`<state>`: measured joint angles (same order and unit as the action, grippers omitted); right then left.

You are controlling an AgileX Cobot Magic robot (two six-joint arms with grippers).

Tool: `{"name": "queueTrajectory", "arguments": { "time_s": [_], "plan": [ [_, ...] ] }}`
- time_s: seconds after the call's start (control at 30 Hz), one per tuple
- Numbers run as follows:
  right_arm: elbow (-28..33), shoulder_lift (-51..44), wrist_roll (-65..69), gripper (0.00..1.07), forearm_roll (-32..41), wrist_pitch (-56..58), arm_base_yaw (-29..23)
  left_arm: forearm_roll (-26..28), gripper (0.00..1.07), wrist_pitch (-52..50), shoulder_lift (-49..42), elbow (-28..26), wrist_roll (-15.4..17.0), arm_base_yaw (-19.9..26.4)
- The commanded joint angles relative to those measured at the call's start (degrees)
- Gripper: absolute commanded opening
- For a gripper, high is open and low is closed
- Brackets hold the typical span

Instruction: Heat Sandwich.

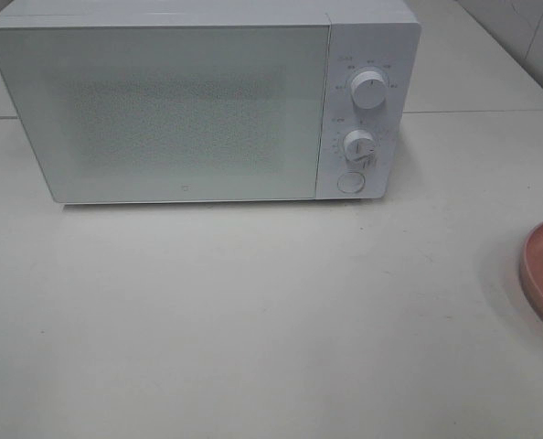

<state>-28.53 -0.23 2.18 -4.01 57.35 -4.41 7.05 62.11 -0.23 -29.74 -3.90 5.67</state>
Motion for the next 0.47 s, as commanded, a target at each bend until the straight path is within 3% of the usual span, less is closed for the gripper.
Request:
{"name": "queueTrajectory", "arguments": {
  "time_s": [0.03, 0.47],
  "plan": [
    [0.1, -1.4, 0.1, 0.76, 0.1, -0.2, 0.5, 0.2, 0.98, -0.8, -1.4, 0.1, 0.3, 0.3],
    [0.1, -1.4, 0.1, 0.76, 0.1, -0.2, 0.5, 0.2, 0.98, -0.8, -1.4, 0.1, 0.3, 0.3]
  ]
}}
